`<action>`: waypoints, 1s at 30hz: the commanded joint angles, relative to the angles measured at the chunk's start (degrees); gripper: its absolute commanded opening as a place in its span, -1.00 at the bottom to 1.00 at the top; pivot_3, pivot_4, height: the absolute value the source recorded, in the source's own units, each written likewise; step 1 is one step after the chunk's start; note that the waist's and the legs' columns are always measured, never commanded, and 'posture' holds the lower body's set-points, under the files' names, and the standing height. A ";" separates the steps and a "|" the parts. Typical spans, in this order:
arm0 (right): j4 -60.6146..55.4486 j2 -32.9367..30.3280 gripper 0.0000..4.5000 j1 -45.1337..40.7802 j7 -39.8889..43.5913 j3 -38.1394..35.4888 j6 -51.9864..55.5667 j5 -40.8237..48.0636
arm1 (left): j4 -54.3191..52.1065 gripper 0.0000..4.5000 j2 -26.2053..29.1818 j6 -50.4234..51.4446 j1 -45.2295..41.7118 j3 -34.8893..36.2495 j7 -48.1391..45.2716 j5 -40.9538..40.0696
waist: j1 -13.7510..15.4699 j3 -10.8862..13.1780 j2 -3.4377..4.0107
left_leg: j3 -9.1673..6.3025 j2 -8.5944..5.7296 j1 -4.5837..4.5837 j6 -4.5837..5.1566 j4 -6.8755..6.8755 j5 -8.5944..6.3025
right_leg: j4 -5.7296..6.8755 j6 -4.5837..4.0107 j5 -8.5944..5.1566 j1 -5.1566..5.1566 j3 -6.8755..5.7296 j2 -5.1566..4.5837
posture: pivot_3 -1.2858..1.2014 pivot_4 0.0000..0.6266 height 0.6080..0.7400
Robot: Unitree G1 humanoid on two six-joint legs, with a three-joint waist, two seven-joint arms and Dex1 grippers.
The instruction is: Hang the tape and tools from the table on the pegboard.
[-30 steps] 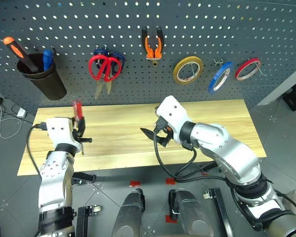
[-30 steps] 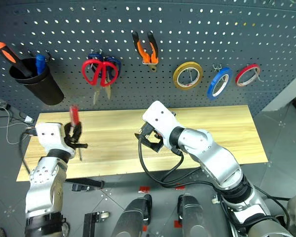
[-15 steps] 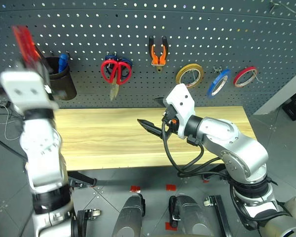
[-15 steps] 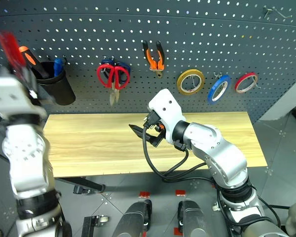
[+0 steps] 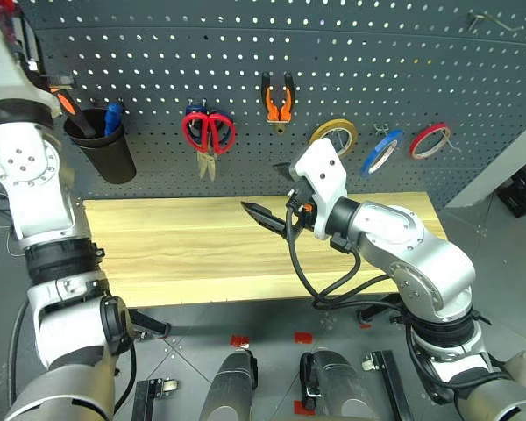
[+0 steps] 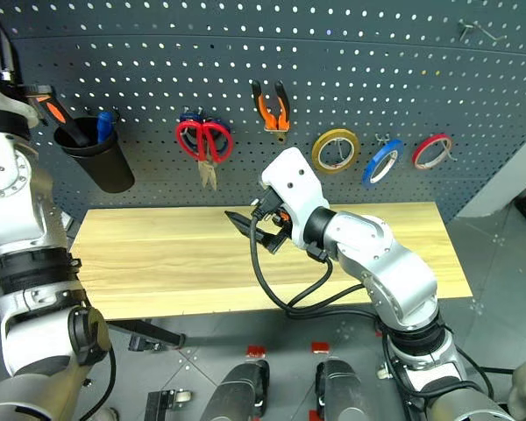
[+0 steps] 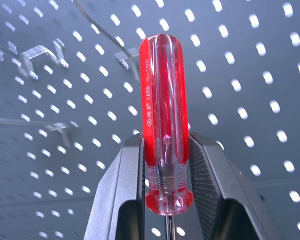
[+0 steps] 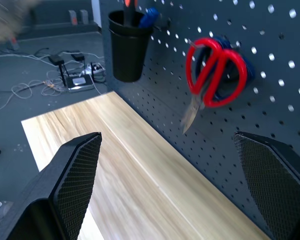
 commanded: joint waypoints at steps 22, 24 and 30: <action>-0.24 -0.10 1.00 -0.15 1.62 -0.82 -5.54 0.31 | -15.96 0.64 -4.24 -4.02 11.98 -3.42 1.30 -4.66 | -0.18 -0.43 -0.06 | 0.05 -0.01 -0.01 0.00 0.05 0.00 | 0.05 -0.04 0.03 -0.02 0.07 -0.03 | -0.01 -0.53 1.00; -0.43 -1.26 1.00 1.48 1.97 -1.90 -6.55 0.42 | -22.54 0.64 -6.25 2.35 17.52 -3.97 1.28 -6.31 | -0.17 -1.21 0.12 | 0.08 -0.05 -0.01 0.02 0.04 -0.01 | -0.01 -0.03 0.04 0.00 0.11 -0.07 | -0.01 -0.53 1.00; -0.85 -4.31 1.00 9.71 2.36 -5.21 -6.36 1.83 | -31.59 0.64 -11.27 20.75 30.42 -1.84 3.71 -9.99 | -0.44 -1.83 0.26 | 0.17 0.13 0.24 0.20 -0.01 -0.11 | 0.11 -0.18 0.12 0.06 0.29 0.17 | 0.01 -0.55 1.00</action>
